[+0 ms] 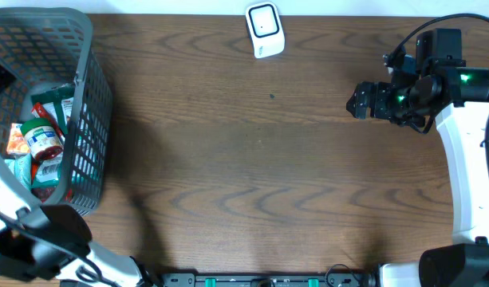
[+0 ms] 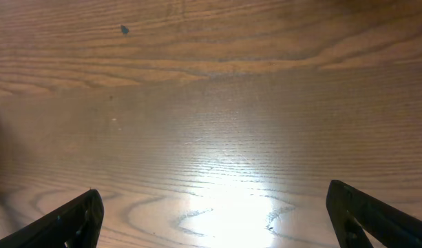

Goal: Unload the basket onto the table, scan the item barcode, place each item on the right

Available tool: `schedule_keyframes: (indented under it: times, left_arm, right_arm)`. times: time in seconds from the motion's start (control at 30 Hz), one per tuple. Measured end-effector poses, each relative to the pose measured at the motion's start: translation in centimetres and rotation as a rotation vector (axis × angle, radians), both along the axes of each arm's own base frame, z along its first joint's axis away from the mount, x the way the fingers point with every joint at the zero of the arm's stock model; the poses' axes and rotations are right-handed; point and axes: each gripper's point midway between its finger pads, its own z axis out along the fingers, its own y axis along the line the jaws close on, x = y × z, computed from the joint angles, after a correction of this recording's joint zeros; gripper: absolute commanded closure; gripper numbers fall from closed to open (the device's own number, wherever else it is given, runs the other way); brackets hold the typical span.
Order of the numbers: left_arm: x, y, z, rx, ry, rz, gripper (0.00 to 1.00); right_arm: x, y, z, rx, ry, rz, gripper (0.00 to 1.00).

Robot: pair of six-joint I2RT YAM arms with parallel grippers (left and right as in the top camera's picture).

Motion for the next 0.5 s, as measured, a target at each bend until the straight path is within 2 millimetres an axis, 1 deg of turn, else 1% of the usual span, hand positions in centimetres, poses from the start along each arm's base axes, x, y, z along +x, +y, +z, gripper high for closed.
schedule_keyframes:
  times: [0.2, 0.33, 0.43, 0.47, 0.5]
  left_arm:
    - [1.7, 1.2, -5.6, -0.071, 0.106, -0.027, 0.02]
    - [2.5, 1.5, -9.7, -0.126, 0.179, -0.044, 0.02]
    - [3.0, 1.8, -12.3, -0.155, 0.222, -0.057, 0.02]
    - [3.2, 2.0, -13.7, -0.170, 0.244, -0.062, 0.02]
    - [3.3, 2.0, -14.4, -0.178, 0.256, -0.064, 0.02]
  right_arm:
    - [-0.2, 0.0, -0.2, 0.000, 0.014, 0.000, 0.01]
    - [-0.2, 0.0, -0.2, 0.000, 0.014, 0.000, 0.01]
    - [-0.2, 0.0, -0.2, 0.000, 0.013, 0.000, 0.01]
    - [-0.2, 0.0, -0.2, 0.000, 0.013, 0.000, 0.01]
    - [-0.2, 0.0, -0.2, 0.000, 0.012, 0.000, 0.01]
